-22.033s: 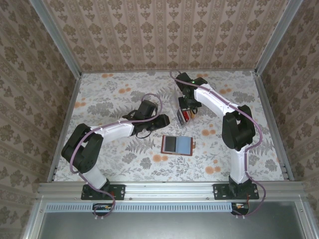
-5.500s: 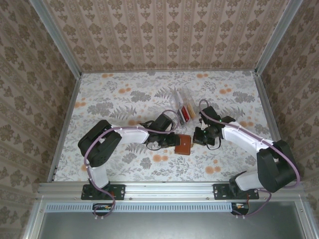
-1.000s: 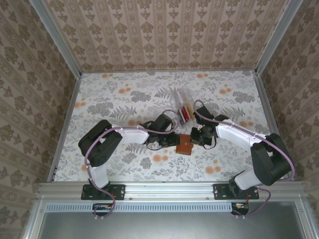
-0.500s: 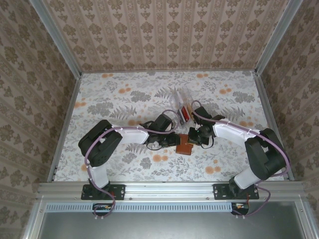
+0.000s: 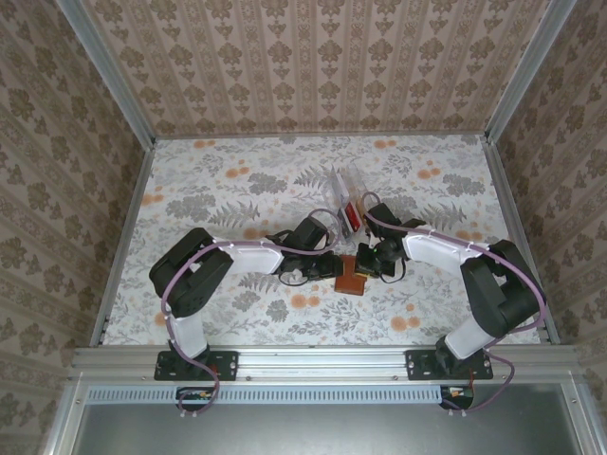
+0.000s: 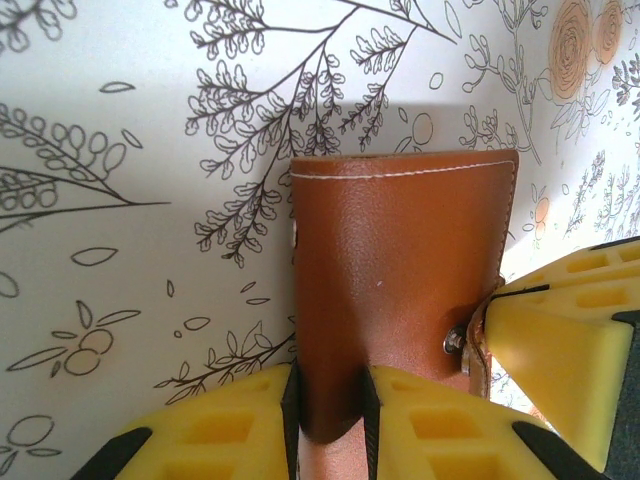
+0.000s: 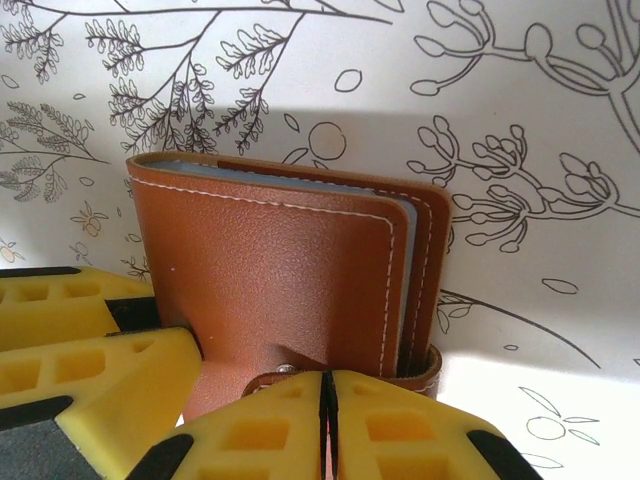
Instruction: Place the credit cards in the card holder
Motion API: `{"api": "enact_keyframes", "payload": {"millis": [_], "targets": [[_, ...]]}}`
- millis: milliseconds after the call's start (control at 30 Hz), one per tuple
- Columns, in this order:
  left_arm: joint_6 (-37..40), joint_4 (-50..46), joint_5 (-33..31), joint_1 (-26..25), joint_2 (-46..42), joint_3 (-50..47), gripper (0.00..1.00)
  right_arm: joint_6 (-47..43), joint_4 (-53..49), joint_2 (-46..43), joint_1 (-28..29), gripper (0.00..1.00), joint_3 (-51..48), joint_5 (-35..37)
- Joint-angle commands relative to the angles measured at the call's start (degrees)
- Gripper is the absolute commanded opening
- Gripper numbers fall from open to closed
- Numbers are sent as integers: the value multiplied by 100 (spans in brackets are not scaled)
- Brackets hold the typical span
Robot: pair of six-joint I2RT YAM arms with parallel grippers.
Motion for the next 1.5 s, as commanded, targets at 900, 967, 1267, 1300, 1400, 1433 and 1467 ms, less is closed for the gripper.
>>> {"api": "enact_keyframes", "payload": {"millis": [900, 967, 1267, 1300, 1400, 1433, 1467], "targets": [[15, -27, 100, 5, 59, -13, 24, 278, -698, 735, 439, 13, 421, 1279], [11, -20, 99, 5, 59, -16, 24, 273, -647, 847, 448, 13, 411, 1236], [-6, 31, 107, 5, 42, -26, 24, 539, -709, 1646, 750, 11, 458, 1583], [-14, 44, 100, 6, 37, -36, 24, 558, -743, 1720, 771, 11, 469, 1637], [-41, 84, 87, 17, 8, -78, 24, 559, -943, 1863, 869, 10, 619, 1857], [-41, 99, 90, 19, -1, -83, 24, 562, -929, 1830, 870, 11, 606, 1826], [-57, 101, 90, 21, -9, -89, 24, 576, -898, 1763, 870, 11, 594, 1806]]}}
